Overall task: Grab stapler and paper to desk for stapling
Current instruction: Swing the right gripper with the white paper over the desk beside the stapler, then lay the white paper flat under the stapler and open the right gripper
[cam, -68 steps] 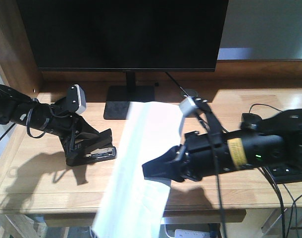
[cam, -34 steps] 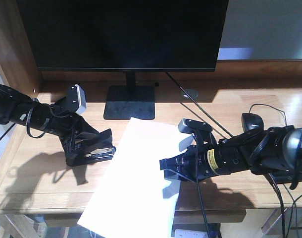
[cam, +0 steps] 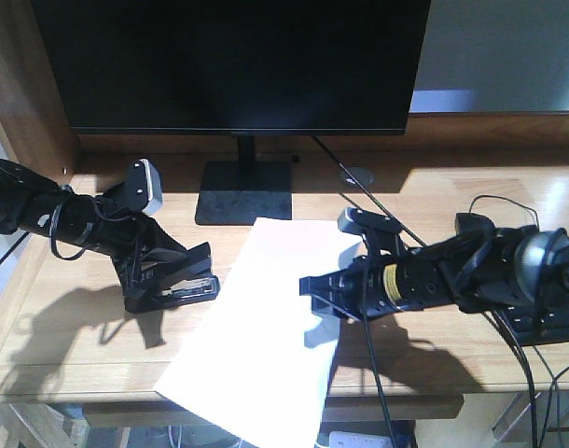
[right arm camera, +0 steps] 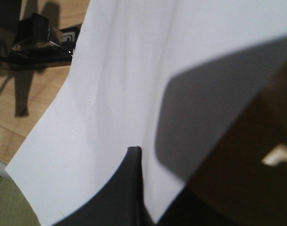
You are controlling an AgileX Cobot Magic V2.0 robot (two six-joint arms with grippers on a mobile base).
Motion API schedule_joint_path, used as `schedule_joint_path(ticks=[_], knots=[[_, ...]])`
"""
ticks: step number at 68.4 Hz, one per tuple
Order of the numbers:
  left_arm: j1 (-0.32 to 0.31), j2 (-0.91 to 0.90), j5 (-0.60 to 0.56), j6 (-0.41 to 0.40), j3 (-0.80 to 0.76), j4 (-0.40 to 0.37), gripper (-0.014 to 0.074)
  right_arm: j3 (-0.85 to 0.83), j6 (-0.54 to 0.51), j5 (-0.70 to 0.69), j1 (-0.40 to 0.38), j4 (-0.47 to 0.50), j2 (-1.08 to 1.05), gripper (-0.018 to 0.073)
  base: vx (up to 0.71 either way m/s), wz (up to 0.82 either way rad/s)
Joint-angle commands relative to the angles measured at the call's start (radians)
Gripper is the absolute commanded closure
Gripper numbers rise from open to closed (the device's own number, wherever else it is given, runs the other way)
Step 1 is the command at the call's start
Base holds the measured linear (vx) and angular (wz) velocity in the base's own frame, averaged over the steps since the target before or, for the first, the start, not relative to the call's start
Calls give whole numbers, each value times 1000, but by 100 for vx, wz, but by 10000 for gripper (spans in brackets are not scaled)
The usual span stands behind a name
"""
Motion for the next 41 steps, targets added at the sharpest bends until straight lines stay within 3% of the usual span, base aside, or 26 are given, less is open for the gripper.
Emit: schedule_joint_path(ticks=[1,25,41], knots=[[-6,-53,27,-12,-22,-50,603,-59,-6,-48,-4,20,-18,564,0,0],[-6,-53,27,-12,-22,-50,603,-91,-52,-137,-6,28,-10,564,0,0],[-6,-53,27,-12,-22,-50,603,-91,-55,-125,-6,36,-45,564,0,0]])
